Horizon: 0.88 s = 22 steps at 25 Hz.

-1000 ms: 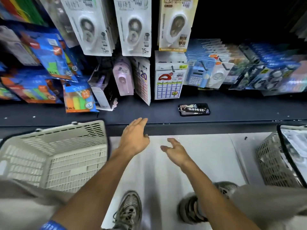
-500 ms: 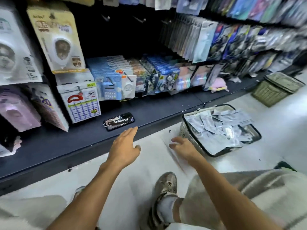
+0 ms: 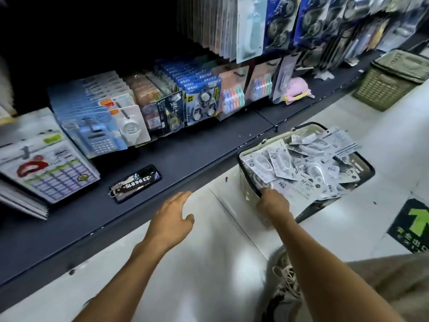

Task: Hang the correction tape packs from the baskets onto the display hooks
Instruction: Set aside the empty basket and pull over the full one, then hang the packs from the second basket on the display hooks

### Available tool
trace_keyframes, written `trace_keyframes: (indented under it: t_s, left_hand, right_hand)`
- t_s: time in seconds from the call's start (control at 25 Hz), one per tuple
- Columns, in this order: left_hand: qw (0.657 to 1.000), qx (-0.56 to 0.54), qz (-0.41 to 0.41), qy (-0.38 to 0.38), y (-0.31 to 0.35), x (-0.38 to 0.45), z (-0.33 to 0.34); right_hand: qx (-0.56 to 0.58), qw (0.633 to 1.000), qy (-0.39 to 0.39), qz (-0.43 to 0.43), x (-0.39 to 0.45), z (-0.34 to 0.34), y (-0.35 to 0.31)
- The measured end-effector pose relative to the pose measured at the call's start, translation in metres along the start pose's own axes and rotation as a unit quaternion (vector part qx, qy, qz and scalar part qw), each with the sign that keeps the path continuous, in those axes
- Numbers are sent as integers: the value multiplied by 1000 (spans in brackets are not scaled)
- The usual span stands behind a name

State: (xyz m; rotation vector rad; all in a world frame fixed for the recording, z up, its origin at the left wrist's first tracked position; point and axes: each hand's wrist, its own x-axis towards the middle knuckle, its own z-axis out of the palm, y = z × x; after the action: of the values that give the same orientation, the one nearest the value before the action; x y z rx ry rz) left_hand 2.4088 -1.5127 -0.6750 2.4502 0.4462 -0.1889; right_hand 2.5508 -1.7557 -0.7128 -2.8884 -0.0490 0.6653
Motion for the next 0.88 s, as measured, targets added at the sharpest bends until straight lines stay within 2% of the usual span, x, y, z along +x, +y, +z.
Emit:
trace_keyframes:
  t_s: [0.16, 0.44, 0.56, 0.64, 0.72, 0.8, 0.88]
  left_hand:
    - [999, -22, -40, 5, 7, 19, -12]
    - [985, -76, -153, 32, -24, 11, -16]
    - [973, -96, -207, 30, -41, -10, -14]
    - [964, -100, -247, 15, -55, -31, -13]
    - [951, -87, -295, 15, -72, -56, -15]
    - [937, -95, -334, 42, -88, -78, -19]
    - [927, -103, -355, 64, -99, -94, -21]
  right_hand:
    - [5, 999, -10, -52, -5, 5, -26]
    - [62, 970, -116, -202, -66, 56, -108]
    - [101, 933, -187, -292, -111, 86, -133]
    - [132, 883, -286, -348, -141, 102, -143]
    - [154, 838, -372, -368, -161, 108, -152]
    - [149, 845, -355, -370, -164, 102, -158]
    - [142, 869, -289, -375, -154, 85, -161]
